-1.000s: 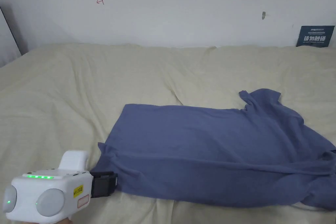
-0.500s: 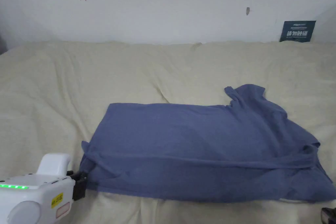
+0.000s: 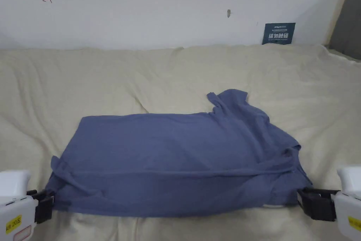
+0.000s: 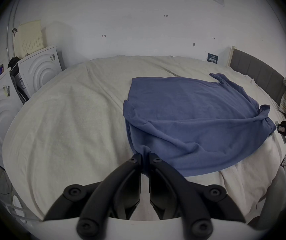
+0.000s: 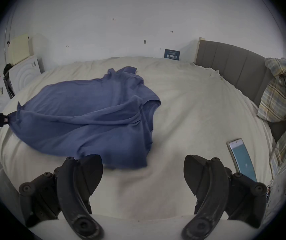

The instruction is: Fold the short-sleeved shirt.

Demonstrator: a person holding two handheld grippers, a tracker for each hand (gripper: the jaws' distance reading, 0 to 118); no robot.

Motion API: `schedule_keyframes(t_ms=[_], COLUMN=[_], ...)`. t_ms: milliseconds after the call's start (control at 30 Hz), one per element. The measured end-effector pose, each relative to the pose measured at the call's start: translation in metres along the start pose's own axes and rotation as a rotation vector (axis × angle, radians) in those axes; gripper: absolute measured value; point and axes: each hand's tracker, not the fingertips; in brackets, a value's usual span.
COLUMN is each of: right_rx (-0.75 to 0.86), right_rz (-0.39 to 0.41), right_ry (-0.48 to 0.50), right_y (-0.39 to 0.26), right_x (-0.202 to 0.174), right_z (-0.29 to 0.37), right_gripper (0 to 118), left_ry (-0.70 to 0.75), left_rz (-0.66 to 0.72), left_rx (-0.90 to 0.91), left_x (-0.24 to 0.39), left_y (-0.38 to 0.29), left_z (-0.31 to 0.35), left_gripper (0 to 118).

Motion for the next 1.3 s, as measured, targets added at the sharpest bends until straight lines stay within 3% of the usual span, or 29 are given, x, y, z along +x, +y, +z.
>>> schedule_keyframes(t_ms=[100, 133, 200, 233, 267, 300, 333, 367, 700, 933, 1100, 1167, 1200, 1233, 1267, 1300], right_rx=[-0.05, -0.076, -0.163, -0.211, -0.163, -0.147, -0.135, -0.128, -0.072, -0.084, -0.188, -0.19, -0.195, -0.213, -0.219, -0.209], right_rz=[-0.028, -0.06, -0.158, -0.233, -0.24, -0.215, -0.147, -0.139, -0.191, -0.125, -0.118, -0.139, -0.145, -0.134, -0.114, -0.088], right_ry=[0.058, 0.104, 0.155, 0.202, 0.106, 0.153, 0.134, 0.122, 0.154, 0.164, 0.15, 0.153, 0.146, 0.109, 0.056, 0.017], right_y=[0.01, 0.012, 0.012, 0.008, 0.007, 0.008, 0.009, 0.01, 0.021, -0.019, -0.067, -0.074, -0.074, -0.071, -0.07, -0.068], right_x=[0.005, 0.005, 0.005, 0.006, 0.006, 0.006, 0.003, 0.001, 0.024, 0.024, 0.022, 0.024, 0.022, 0.021, 0.019, 0.018], right_z=[-0.024, -0.032, -0.044, -0.05, -0.049, -0.043, -0.035, -0.031, 0.025, 0.079, 0.08, 0.074, 0.072, 0.07, 0.07, 0.069], right_gripper=[96, 83, 12, 11, 11, 7, 7, 7, 5, 5, 5, 12, 39, 67, 88, 91], left_ry=[-0.001, -0.001, 0.006, 0.003, 0.001, 0.004, 0.003, 0.003, -0.033, -0.007, -0.009, 0.006, 0.036, 0.062, 0.043, 0.045], left_rz=[0.007, 0.008, 0.01, 0.012, 0.012, 0.008, -0.004, -0.012, -0.001, -0.025, -0.008, -0.019, -0.031, -0.048, -0.026, 0.021], left_rx=[-0.003, -0.001, 0.006, 0.005, 0.0, 0.004, 0.002, 0.004, -0.009, -0.031, -0.131, -0.149, -0.137, -0.102, -0.099, -0.107], left_x=[0.002, 0.002, 0.003, 0.003, 0.002, 0.003, 0.004, 0.005, -0.004, -0.003, -0.002, -0.003, -0.004, -0.005, -0.008, -0.013], left_y=[0.001, 0.001, 0.001, 0.002, 0.003, 0.002, 0.003, 0.002, -0.001, -0.039, -0.085, -0.094, -0.098, -0.099, -0.099, -0.095], left_z=[0.003, 0.004, 0.005, 0.006, 0.008, 0.011, 0.014, 0.017, 0.042, 0.078, 0.077, 0.072, 0.069, 0.07, 0.07, 0.07], left_gripper=[8, 8, 8, 8, 8, 8, 8, 8, 7, 7, 7, 7, 13, 33, 63, 100])
